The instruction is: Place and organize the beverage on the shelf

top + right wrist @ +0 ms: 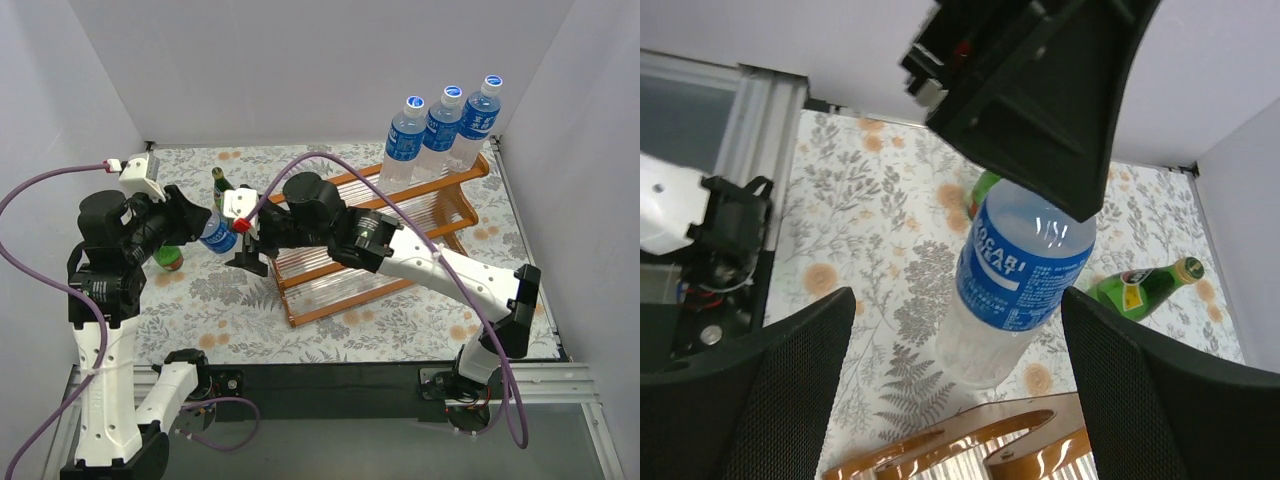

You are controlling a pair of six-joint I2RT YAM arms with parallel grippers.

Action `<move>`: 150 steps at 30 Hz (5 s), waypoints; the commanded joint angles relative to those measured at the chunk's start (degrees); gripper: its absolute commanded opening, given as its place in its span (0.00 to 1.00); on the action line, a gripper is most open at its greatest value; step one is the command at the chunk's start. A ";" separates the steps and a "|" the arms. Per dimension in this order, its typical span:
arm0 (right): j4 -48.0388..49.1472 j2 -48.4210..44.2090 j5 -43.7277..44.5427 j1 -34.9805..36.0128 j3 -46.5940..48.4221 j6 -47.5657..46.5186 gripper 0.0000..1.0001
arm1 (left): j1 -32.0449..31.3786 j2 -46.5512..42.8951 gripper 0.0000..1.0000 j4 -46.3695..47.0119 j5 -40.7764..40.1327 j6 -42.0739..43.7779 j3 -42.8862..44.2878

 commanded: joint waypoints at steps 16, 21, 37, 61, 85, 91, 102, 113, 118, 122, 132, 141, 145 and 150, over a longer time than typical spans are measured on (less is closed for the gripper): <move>9.28 11.53 20.54 3.10 10.37 6.33 0.98 | -3.19 -1.80 0.00 4.65 -1.72 -4.15 7.71; 9.98 12.94 20.54 3.10 11.33 6.86 0.97 | -3.81 -1.80 0.00 4.21 -2.78 -4.41 8.94; 12.26 14.09 10.70 3.01 14.23 6.87 0.16 | -4.60 -2.59 0.00 4.12 -4.71 -6.34 11.67; 17.10 10.13 -3.01 1.34 15.20 7.91 0.01 | -5.91 -4.70 0.67 4.03 -14.46 -12.06 17.37; 15.61 3.02 -3.20 0.90 23.28 5.81 0.01 | -8.82 -6.37 0.70 4.20 -31.26 -8.63 19.23; 13.50 -0.93 0.93 0.29 22.85 2.03 0.01 | -8.90 -8.57 0.70 4.56 -32.23 -8.45 14.75; 14.20 -8.85 11.48 -9.55 15.83 3.87 0.01 | -8.90 -11.29 0.70 4.73 -31.61 -8.45 7.45; 19.73 -21.15 20.10 -18.96 -2.98 11.78 0.01 | -8.90 -12.00 0.70 5.52 -30.65 -8.45 3.93; 21.49 -23.70 22.64 -20.54 -7.55 13.28 0.01 | -8.82 -12.61 0.70 5.79 -30.38 -9.33 2.71; 22.55 -24.76 25.54 -21.78 -10.11 15.03 0.01 | -8.82 -12.88 0.70 5.70 -30.12 -9.51 2.18; 25.10 -25.12 29.41 -23.36 -13.19 17.85 0.01 | -8.82 -13.05 0.70 5.52 -29.68 -9.42 1.91; 25.36 -23.97 31.87 -24.50 -13.62 20.31 0.01 | -8.82 -13.40 0.70 5.35 -29.94 -9.42 1.74; 25.36 -23.62 32.32 -24.94 -14.59 20.57 0.01 | -8.82 -13.40 0.70 5.61 -29.77 -9.25 1.47; 26.24 -22.74 32.67 -25.20 -15.12 20.40 0.01 | -8.82 -13.49 0.70 5.44 -29.85 -8.98 1.56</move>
